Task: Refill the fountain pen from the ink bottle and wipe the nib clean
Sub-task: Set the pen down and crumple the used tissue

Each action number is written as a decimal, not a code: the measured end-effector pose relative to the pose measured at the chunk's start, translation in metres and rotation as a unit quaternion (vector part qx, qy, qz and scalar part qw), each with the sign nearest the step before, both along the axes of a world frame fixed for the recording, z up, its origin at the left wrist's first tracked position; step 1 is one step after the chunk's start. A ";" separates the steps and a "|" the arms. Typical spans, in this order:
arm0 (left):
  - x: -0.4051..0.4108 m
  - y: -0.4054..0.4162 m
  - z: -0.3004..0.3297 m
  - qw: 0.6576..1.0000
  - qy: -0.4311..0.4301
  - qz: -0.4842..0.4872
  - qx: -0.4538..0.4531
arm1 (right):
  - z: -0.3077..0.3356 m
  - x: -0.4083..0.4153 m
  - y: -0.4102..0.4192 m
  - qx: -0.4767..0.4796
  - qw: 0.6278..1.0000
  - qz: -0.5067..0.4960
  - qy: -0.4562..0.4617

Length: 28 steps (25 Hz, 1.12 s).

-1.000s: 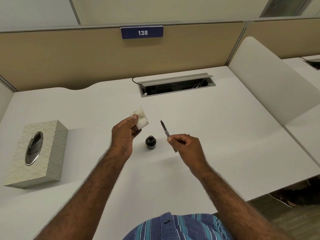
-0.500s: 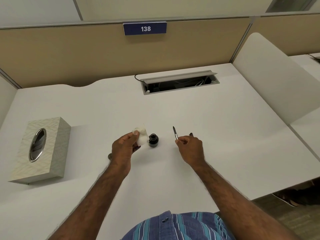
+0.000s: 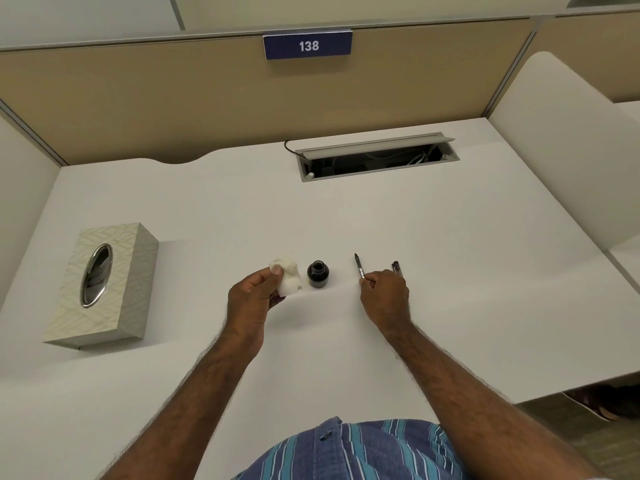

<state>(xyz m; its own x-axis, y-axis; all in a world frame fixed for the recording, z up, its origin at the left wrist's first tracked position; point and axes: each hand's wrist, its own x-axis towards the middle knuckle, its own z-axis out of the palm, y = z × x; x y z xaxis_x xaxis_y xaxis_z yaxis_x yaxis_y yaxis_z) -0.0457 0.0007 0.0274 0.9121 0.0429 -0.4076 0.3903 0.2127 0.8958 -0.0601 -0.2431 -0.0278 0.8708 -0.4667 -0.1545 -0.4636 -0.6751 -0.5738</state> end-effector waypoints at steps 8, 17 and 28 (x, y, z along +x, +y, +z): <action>-0.006 0.004 -0.001 1.000 0.000 0.010 0.000 | -0.007 0.000 -0.003 0.036 0.999 -0.024 0.017; -0.022 0.001 -0.007 0.999 0.011 0.042 -0.002 | -0.006 -0.004 -0.010 0.038 0.999 -0.023 -0.010; -0.053 -0.007 -0.011 0.996 0.014 0.091 0.005 | 0.047 -0.035 0.033 0.147 0.955 0.138 -0.217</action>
<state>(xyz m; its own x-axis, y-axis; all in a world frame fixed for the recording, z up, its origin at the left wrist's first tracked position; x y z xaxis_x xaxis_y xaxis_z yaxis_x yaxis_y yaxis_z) -0.0984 -0.0066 0.0167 0.8770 0.2107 -0.4317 0.3714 0.2725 0.8876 -0.0955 -0.2101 0.0192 0.9660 -0.2027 0.1602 0.0331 -0.5179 -0.8548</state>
